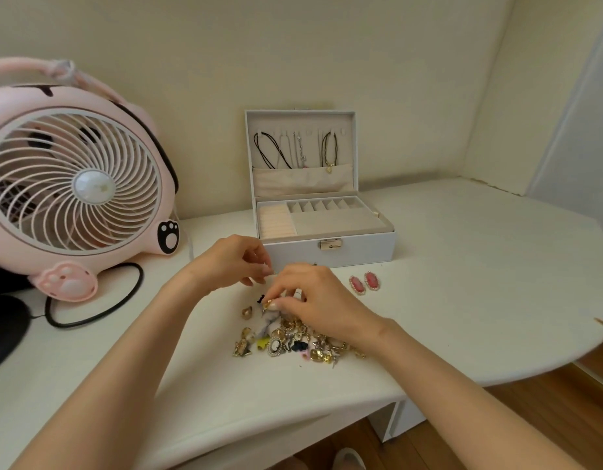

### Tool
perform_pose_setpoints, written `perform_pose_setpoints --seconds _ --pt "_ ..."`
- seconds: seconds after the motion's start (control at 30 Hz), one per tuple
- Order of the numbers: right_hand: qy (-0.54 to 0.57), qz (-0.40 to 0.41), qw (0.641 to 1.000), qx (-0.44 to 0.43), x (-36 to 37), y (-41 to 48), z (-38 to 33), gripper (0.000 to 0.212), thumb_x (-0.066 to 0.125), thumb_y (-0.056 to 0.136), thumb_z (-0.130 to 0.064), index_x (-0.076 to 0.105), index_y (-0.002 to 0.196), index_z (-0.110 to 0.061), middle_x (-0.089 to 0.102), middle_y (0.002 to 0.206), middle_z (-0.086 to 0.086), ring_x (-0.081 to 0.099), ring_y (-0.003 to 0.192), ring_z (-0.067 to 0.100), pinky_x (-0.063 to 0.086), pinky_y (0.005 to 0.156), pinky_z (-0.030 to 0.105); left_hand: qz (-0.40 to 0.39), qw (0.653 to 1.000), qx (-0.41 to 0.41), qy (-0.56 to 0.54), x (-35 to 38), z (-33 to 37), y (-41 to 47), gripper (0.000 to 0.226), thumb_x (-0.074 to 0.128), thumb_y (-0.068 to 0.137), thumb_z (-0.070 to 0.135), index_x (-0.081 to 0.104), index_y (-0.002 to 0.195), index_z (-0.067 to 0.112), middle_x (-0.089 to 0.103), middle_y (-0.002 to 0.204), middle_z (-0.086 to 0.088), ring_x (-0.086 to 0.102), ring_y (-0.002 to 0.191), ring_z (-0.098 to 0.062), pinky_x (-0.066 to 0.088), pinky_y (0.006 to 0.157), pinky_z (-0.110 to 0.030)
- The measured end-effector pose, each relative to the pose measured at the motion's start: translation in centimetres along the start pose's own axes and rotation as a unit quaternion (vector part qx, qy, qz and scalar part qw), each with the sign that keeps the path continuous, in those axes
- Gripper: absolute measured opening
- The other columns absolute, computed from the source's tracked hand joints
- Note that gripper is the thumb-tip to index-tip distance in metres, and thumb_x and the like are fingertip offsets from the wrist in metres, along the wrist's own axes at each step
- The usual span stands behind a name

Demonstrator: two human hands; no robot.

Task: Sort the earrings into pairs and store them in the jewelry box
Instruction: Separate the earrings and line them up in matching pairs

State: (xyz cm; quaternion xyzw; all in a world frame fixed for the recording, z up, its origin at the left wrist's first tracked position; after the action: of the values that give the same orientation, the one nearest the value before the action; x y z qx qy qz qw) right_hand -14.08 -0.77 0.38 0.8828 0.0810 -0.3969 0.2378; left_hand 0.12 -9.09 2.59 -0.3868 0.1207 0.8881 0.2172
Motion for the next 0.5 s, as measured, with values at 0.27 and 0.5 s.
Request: perform_pose_setpoints --seconds 0.27,0.5 --pt "0.170 0.082 0.977 0.099 -4.3 -3.2 2.0 0.018 0.065 0.085 -0.012 0.070 0.099 -0.021 0.068 0.092 0.001 0.069 0.080 0.014 0.056 0.079 0.028 0.021 0.992 0.088 -0.090 1.6 2.0 -0.3 0.011 0.057 0.090 0.019 0.064 0.097 0.015 0.070 0.078 -0.004 0.066 0.065 -0.007 0.051 0.062 -0.017" --pt "0.253 0.215 0.915 0.230 -8.8 -5.8 6.6 0.004 0.069 0.080 -0.006 0.067 0.083 -0.005 0.073 0.085 0.012 0.070 0.076 0.023 0.056 0.070 0.026 -0.054 0.978 0.105 -0.172 5.2 6.1 1.1 0.011 0.060 0.088 0.010 0.063 0.091 0.000 0.069 0.084 -0.012 0.068 0.074 -0.011 0.055 0.069 -0.017"
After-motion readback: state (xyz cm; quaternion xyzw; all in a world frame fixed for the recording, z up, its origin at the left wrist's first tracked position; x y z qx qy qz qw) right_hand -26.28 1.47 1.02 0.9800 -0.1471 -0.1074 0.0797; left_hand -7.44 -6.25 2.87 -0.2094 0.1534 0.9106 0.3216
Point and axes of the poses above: each hand's wrist, its own y-axis towards the middle knuckle, its own x-axis out of the palm, z = x × y, the point moved 2 cm from there along y, towards the middle knuckle
